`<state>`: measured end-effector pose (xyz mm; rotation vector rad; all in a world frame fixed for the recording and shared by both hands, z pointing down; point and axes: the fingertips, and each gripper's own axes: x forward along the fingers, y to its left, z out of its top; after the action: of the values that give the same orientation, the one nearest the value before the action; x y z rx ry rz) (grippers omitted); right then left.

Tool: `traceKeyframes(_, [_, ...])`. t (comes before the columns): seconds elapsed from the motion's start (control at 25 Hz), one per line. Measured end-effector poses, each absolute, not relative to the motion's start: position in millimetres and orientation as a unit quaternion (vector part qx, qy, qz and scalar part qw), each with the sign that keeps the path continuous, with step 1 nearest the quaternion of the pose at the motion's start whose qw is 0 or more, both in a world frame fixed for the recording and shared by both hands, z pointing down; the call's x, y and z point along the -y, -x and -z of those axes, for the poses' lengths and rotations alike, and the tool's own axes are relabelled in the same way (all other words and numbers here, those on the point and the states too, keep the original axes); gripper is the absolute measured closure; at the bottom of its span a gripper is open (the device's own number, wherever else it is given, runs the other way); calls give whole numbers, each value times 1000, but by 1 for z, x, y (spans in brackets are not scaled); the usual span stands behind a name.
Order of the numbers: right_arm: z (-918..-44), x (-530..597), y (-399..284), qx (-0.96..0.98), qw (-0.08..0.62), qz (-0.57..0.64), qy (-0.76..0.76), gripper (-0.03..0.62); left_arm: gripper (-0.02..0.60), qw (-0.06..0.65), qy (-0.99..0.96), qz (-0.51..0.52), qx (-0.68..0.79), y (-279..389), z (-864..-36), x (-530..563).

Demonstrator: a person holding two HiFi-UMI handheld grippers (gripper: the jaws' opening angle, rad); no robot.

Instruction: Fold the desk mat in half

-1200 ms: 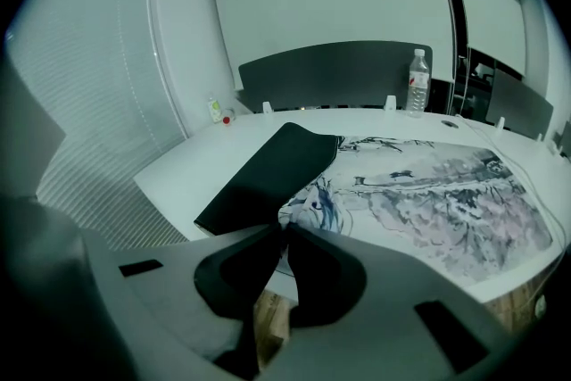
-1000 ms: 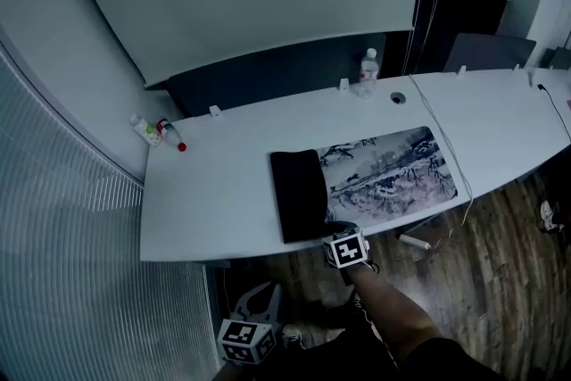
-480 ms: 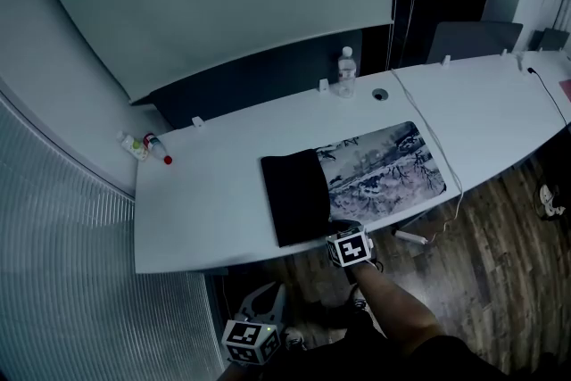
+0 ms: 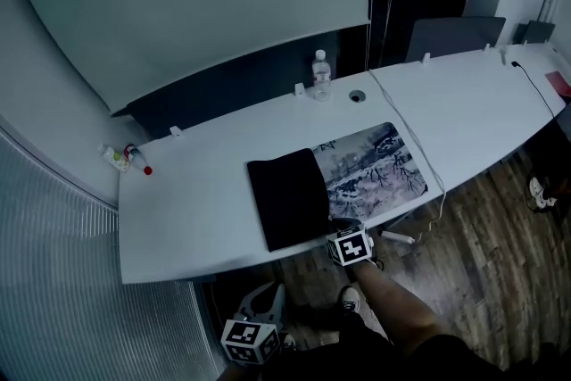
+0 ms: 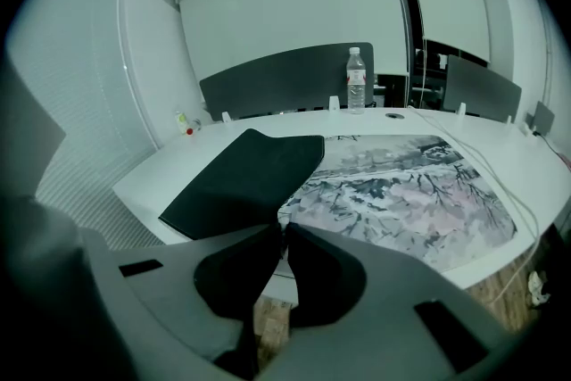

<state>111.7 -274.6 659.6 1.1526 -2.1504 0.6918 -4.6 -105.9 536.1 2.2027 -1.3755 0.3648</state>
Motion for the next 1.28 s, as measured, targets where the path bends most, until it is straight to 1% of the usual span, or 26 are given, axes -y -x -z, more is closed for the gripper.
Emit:
traceKeyframes(0.64, [-664,297,-211,782,298,-266,-478,551,575,258,-832,-133,474,-63,-544,134])
traceKeyframes(1.28, [-669,319,-271,776,285,-279,-489,551,575,259,-831,-145,470,-115,-549,160])
